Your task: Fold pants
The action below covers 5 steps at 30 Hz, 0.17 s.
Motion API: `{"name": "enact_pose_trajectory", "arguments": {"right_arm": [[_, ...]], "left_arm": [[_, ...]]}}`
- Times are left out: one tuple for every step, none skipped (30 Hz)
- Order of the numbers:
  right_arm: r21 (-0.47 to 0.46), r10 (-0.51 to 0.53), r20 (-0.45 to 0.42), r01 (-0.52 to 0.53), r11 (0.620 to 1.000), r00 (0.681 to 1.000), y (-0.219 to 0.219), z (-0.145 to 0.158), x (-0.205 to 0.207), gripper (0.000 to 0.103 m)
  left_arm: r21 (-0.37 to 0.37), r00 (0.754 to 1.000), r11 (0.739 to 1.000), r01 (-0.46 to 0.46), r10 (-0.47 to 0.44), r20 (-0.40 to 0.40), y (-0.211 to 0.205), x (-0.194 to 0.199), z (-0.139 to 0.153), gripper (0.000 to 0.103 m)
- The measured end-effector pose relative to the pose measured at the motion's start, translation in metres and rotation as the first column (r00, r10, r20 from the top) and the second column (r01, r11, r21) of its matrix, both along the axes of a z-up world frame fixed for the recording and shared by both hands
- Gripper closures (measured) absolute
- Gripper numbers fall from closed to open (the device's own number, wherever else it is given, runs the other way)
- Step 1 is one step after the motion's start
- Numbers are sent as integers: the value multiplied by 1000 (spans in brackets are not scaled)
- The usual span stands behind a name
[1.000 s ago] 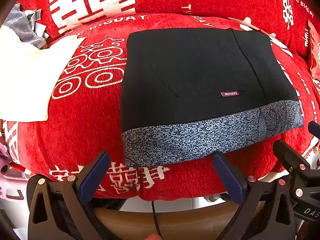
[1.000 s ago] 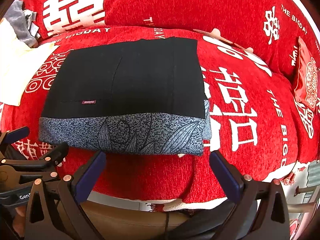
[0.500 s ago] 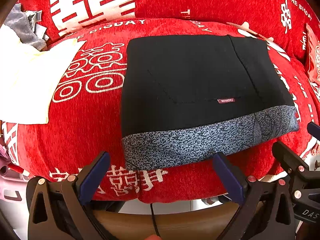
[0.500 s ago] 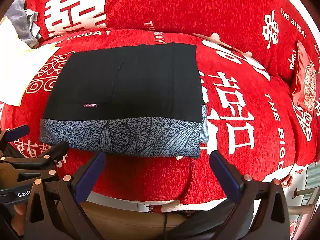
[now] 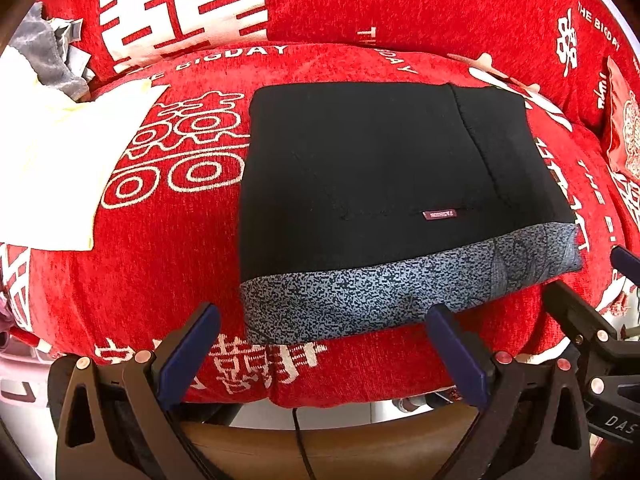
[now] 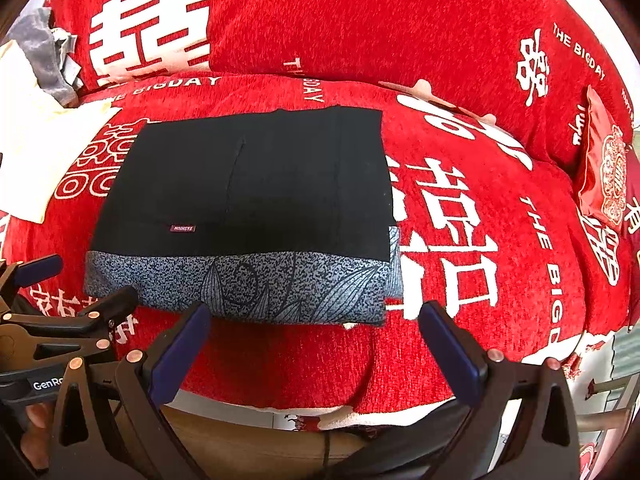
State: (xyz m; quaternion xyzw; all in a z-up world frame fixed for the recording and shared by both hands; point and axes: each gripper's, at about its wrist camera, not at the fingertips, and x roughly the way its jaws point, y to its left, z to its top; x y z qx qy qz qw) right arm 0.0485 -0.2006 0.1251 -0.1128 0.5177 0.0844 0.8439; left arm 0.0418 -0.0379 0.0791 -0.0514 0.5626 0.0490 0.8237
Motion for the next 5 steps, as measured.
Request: {"name": "enact_pose_trajectory", "arguments": {"right_arm": [[8, -2, -2, 2, 1000, 1000, -1, 0, 0, 0], [15, -5, -4, 5, 1000, 1000, -1, 0, -1, 0], [20, -7, -6, 7, 1000, 1000, -2, 0, -1, 0], [20, -9, -8, 9, 1000, 1000, -3, -1, -2, 0], [17, -12, -10, 12, 1000, 1000, -3, -3, -3, 0]], "left_arm": [[3, 1000, 1000, 0, 0, 4, 0, -1, 1, 0], [5, 1000, 1000, -1, 1, 11, 1, -2, 2, 0], [10, 1000, 1000, -6, 6, 25, 1, -5, 4, 0], [14, 999, 1000, -9, 8, 31, 1, -6, 5, 0], [17, 999, 1000, -9, 8, 36, 2, -7, 6, 0]]}}
